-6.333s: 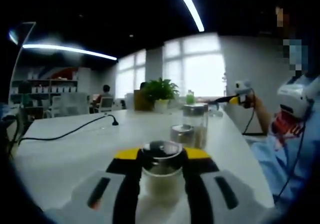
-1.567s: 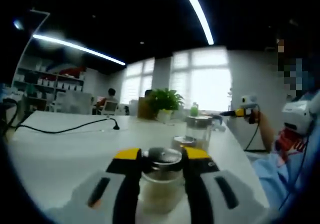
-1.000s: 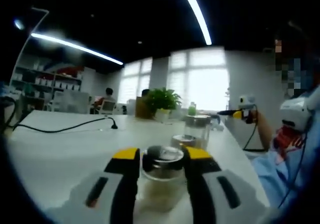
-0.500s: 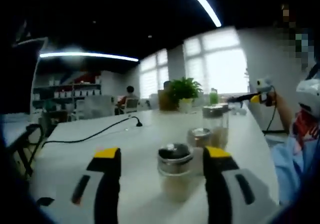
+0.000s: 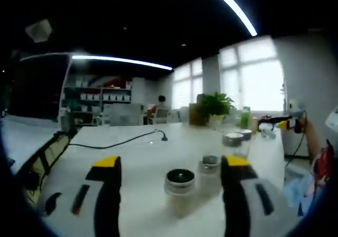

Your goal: Rotate the seasoning bottle until the label or dispensing opening points toward the visible target arrow and the bottle remains upright within the marked orientation range

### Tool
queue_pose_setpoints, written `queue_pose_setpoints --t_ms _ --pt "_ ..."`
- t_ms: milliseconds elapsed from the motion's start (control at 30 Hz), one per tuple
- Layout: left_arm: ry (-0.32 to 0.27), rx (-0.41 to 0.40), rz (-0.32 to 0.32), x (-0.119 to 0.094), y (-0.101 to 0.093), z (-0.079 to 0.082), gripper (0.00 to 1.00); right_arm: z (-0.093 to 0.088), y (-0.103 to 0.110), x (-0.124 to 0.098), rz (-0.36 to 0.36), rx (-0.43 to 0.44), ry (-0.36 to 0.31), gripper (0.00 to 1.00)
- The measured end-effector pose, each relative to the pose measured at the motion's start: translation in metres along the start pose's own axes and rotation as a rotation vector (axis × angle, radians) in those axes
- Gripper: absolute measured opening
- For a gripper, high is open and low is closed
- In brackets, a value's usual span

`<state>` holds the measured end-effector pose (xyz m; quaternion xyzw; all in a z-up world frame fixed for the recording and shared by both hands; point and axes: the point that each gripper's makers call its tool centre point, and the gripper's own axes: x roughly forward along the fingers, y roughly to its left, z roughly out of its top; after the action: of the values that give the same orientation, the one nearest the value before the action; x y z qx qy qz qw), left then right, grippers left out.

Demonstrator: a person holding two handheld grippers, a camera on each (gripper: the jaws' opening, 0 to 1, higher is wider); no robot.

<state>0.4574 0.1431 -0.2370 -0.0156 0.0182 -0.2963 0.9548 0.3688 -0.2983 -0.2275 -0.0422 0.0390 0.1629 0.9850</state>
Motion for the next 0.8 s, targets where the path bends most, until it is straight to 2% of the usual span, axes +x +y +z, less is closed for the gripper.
queue_pose_setpoints --t_ms 167,233,333,400,467,500,533,567,667,733,800 --pt "-0.023 0.001 -0.02 -0.007 -0.011 0.01 0.81 0.005 -0.002 -0.004 -0.026 -0.014 -0.014 0.97" --pt "-0.023 0.044 0.011 -0.01 -0.01 0.015 0.84 0.008 -0.005 -0.005 -0.035 -0.008 -0.027 0.97" --pt "-0.036 0.054 0.035 -0.012 -0.01 0.022 0.87 0.008 -0.011 -0.006 -0.047 0.006 -0.029 0.97" --pt "-0.071 0.045 0.04 -0.012 -0.01 0.031 0.91 0.007 -0.016 -0.007 -0.059 0.025 -0.028 0.97" --pt "-0.123 -0.003 0.03 -0.011 -0.013 0.043 0.93 0.008 -0.025 -0.01 -0.095 0.062 -0.037 0.97" --pt "-0.123 0.012 0.045 -0.01 -0.012 0.045 0.94 0.007 -0.03 -0.011 -0.116 0.102 -0.041 0.98" --pt "-0.105 0.074 0.07 -0.009 -0.011 0.044 0.95 0.006 -0.033 -0.013 -0.127 0.124 -0.044 0.99" --pt "-0.091 0.095 0.071 -0.007 -0.013 0.042 0.97 0.006 -0.035 -0.015 -0.127 0.117 -0.043 0.99" --pt "-0.1 0.058 0.046 -0.008 -0.019 0.044 0.98 0.007 -0.045 -0.021 -0.171 0.093 -0.042 0.99" --pt "-0.108 0.043 0.071 -0.01 -0.016 0.046 0.97 0.007 -0.045 -0.023 -0.176 0.083 -0.037 0.99" --pt "-0.113 0.069 0.098 -0.012 -0.013 0.049 0.97 0.007 -0.043 -0.024 -0.169 0.065 -0.027 0.99"
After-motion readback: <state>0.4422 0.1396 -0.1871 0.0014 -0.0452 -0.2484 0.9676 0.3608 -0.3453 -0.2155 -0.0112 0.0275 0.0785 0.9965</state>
